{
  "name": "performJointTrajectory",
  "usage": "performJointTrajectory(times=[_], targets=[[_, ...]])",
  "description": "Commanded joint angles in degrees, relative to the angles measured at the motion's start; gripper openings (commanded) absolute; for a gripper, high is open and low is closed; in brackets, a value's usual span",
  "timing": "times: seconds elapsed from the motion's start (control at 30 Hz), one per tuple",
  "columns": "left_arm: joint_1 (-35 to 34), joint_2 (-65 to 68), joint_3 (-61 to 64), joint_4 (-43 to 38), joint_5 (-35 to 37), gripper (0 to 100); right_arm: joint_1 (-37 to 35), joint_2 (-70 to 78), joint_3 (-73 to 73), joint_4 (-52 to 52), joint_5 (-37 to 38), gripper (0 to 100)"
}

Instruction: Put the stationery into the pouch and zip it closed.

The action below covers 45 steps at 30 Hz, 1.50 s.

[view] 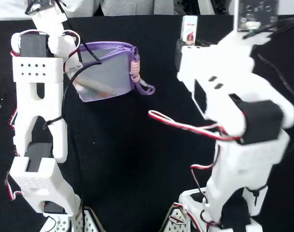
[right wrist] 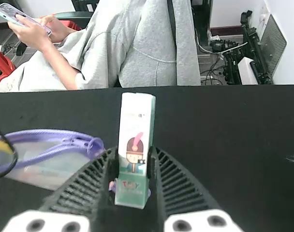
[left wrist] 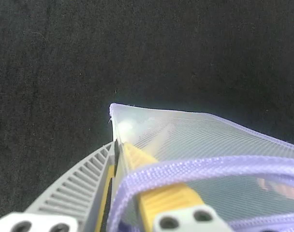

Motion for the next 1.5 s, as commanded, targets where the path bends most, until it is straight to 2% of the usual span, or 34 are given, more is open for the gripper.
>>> performJointTrajectory(times=[0.0,0.13,0.37,0.6,0.7,0.93,1.1,1.3,1.47], targets=[[1.89,3.60,0.75,0.88,0.00,3,-0.79,-4.26,12.70,-14.07,0.62,1.1],[1.71,3.60,0.75,0.88,0.00,3,-1.58,-8.57,23.87,-28.66,0.62,1.1],[1.63,3.60,0.75,0.88,0.00,3,-10.20,-11.91,34.68,-43.69,0.70,1.1],[1.80,3.60,0.75,0.88,0.00,3,-17.49,-11.91,49.10,-69.10,9.85,1.1],[1.63,3.60,0.75,0.88,0.00,3,-18.90,-11.91,55.96,-81.58,12.04,1.1],[1.71,3.60,0.48,0.88,0.00,3,-18.90,-11.82,68.35,-105.23,10.29,1.1],[1.71,3.60,0.66,0.88,-0.09,3,-18.90,-9.98,71.43,-113.41,10.29,1.1],[1.71,3.60,0.66,0.88,-0.09,3,-18.90,-0.31,71.60,-123.60,10.29,1.1],[1.63,3.69,0.66,0.88,-0.09,3,-19.34,4.53,71.87,-128.35,10.20,1.1]])
